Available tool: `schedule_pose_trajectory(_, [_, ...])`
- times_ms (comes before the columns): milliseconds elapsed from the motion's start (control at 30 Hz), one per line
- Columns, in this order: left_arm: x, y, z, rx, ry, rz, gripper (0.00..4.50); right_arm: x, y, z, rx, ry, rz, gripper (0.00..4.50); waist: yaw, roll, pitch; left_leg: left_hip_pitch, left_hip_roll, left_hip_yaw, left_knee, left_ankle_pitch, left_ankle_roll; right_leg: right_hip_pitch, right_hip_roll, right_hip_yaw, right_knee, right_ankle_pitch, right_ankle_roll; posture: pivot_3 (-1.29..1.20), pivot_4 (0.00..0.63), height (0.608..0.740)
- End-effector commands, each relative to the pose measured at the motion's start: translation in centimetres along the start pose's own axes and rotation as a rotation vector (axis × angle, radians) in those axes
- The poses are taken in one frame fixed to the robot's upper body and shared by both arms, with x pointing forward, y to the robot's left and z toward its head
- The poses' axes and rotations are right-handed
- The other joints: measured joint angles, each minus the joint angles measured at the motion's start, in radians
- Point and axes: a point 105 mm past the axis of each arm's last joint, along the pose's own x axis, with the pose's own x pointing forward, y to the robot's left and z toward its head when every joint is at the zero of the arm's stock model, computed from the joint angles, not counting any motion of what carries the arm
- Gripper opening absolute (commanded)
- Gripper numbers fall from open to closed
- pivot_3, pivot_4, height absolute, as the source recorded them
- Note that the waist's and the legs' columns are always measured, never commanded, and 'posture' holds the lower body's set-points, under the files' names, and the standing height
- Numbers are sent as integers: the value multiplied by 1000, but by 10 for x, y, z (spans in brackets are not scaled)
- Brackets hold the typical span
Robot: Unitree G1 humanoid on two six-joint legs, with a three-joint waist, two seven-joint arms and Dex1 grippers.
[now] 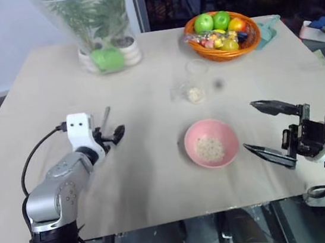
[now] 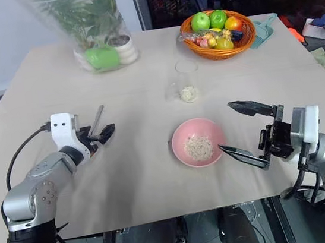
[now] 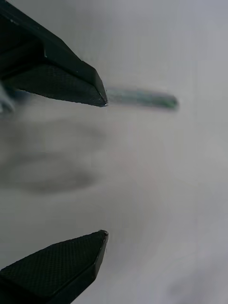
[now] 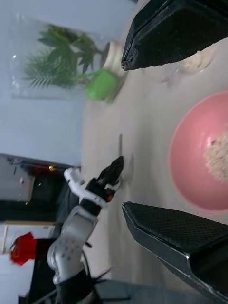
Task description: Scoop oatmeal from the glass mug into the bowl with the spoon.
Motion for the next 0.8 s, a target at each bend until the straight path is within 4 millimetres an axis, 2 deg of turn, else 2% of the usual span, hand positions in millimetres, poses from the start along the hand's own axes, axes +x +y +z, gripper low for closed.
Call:
schedule_pose_trajectory(33, [0, 14, 23, 29, -15, 56, 4323, 5, 6, 14, -15, -50, 18, 4498, 1, 0, 0, 0, 0, 0, 0, 0, 0, 0, 0, 0, 0, 0, 0, 0, 150, 740])
schedule_pose_trajectory(133, [8, 23, 23, 41, 76, 83, 4323, 4, 4, 11, -16, -43, 7, 4498, 1, -1, 0, 0, -1, -1, 0, 0, 0, 0, 0, -1, 0, -1, 1, 0, 150, 740])
schedule_pose_trajectory(267, [22, 27, 3, 3, 253, 52, 4323, 2, 4, 9, -17, -32, -28, 4498, -1, -1, 0, 1, -2, 0, 0, 0, 0, 1, 0, -1, 0, -1, 2, 0, 150, 740])
schedule_pose_trajectory(433, [29, 21, -11, -67, 367, -7, 2253, 3, 12, 11, -17, -19, -55, 4500, 0, 0, 0, 1, -2, 0, 0, 0, 0, 0, 0, -1, 1, 0, 0, 0, 150, 740])
schedule_pose_trajectory(567, [29, 20, -14, -91, 389, -15, 243, 4, 14, 10, -18, -8, -82, 4500, 1, 0, 0, 1, -2, 0, 0, 0, 0, 1, -2, 0, 1, -1, 2, 0, 150, 740])
schedule_pose_trajectory(600, [28, 20, -13, -90, 386, -15, 112, 4, 12, 10, -9, -5, -95, 4500, 1, 0, 0, 1, -2, 0, 0, 0, 0, 2, -2, 0, 1, -1, 2, 0, 150, 740])
schedule_pose_trajectory(700, [27, 16, -1, -117, 299, -33, 112, 5, 7, 6, 26, 10, -139, 4500, 0, 0, 0, 2, -2, 0, 0, 0, 0, 3, -3, 0, 1, -1, 3, 0, 150, 740])
schedule_pose_trajectory(800, [24, 11, 35, -119, 76, -39, 112, 4, -7, 7, -1, 16, -228, 4500, -1, -1, 0, 2, -1, -1, 0, 0, 0, 3, -3, 0, 1, -1, 1, 0, 150, 740])
